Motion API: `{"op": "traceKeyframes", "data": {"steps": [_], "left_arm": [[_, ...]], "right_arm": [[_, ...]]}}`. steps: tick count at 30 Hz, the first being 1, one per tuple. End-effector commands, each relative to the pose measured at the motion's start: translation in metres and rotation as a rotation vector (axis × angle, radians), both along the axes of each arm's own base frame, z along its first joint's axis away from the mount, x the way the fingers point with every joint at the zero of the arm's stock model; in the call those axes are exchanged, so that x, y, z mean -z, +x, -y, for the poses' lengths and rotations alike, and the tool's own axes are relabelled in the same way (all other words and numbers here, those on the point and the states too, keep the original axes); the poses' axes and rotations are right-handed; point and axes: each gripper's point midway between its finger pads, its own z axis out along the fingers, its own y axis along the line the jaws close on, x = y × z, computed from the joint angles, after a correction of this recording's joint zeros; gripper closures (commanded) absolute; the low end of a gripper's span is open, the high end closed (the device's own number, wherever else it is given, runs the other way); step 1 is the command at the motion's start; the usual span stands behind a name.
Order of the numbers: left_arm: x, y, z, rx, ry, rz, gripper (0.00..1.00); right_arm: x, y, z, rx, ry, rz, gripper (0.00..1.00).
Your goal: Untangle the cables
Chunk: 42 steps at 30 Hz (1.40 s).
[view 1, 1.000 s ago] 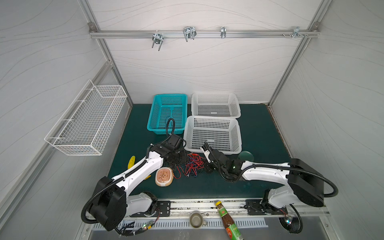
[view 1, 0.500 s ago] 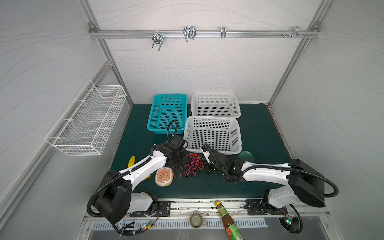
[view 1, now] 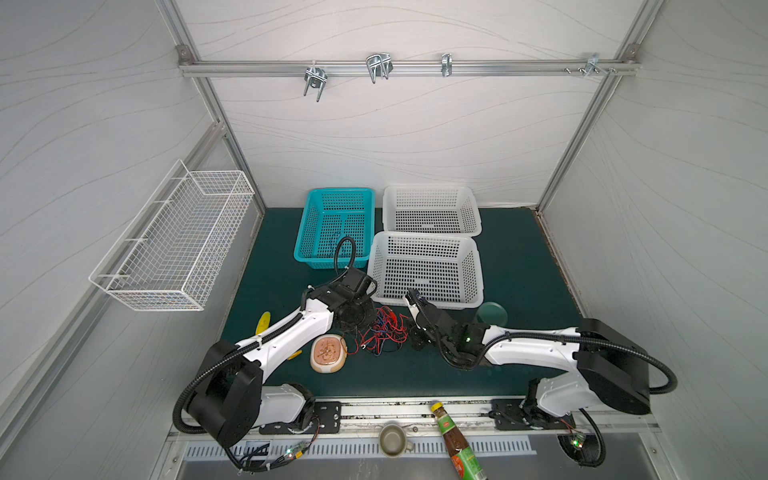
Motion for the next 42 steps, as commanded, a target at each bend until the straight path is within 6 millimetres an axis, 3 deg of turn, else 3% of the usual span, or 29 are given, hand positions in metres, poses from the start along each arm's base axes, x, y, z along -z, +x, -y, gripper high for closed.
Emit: {"op": "traceKeyframes", "data": {"steps": [1,8,15,22,28,30,33,37,42], "left_arm": [[-0.026,0.003,-0.016,0.022,0.091,0.062,1.00],[-0.065,0.010,-0.039,0.025,0.212,0.161,1.00],[-0.098,0.014,-0.091,-0.065,0.437,0.233,1.00],[-0.113,0.013,-0.134,-0.206,0.458,0.263,1.00],[-0.125,0.014,-0.153,-0.259,0.470,0.296,1.00],[-0.128,0.015,-0.148,-0.226,0.450,0.310,1.00],[-0.123,0.023,-0.121,-0.150,0.313,0.351,1.00],[-0.103,0.030,-0.087,-0.082,0.142,0.340,1.00],[-0.081,0.028,-0.071,-0.039,0.110,0.292,1.00]], "right_arm": [[0.023,0.007,0.039,0.147,-0.117,-0.004,1.00],[0.025,0.011,0.073,0.247,-0.179,-0.007,1.00],[0.027,0.013,0.101,0.317,-0.200,-0.014,1.00],[0.025,0.012,0.124,0.371,-0.207,-0.013,1.00],[0.027,0.009,0.133,0.391,-0.213,-0.022,1.00],[0.028,0.008,0.132,0.369,-0.221,-0.029,1.00],[0.027,0.005,0.109,0.257,-0.171,-0.032,1.00],[0.022,0.004,0.078,0.147,-0.103,-0.040,1.00],[0.025,0.004,0.049,0.065,-0.108,-0.059,1.00]]}}
